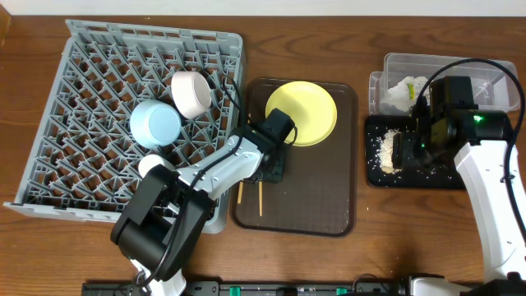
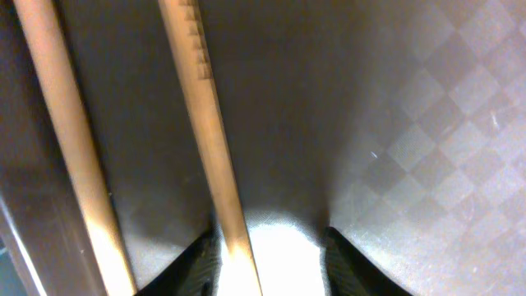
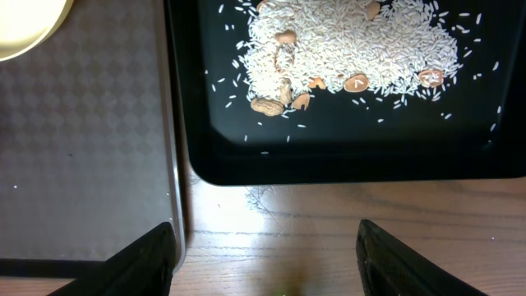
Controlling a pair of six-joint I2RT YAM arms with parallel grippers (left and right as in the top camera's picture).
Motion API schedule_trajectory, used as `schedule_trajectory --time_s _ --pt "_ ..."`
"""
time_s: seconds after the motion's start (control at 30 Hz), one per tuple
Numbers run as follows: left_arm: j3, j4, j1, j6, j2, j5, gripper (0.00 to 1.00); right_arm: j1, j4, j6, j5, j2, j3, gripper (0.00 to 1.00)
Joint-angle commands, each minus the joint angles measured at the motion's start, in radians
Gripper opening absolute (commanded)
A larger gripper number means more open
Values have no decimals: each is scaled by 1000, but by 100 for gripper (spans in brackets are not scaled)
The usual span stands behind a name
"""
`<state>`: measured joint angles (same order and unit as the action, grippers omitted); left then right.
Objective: Sort waste into correct bins and load items into the dishwasher
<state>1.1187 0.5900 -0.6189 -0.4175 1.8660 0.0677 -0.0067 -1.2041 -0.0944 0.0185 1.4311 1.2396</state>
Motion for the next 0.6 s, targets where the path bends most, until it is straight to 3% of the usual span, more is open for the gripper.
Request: schedule_trajectory --time_s 0.0,0.13,0.4,0.57 --pt "-36 2 -2 -19 5 10 28 -6 0 9 -2 -13 15 68" --pt "-72 -10 -11 -34 5 10 24 -6 -2 9 2 -13 15 68" --pt "-98 -24 -28 -53 4 -5 7 -6 -1 10 16 -13 15 68" --pt "-77 0 -27 -51 -12 -9 6 -6 -3 10 16 -13 15 68"
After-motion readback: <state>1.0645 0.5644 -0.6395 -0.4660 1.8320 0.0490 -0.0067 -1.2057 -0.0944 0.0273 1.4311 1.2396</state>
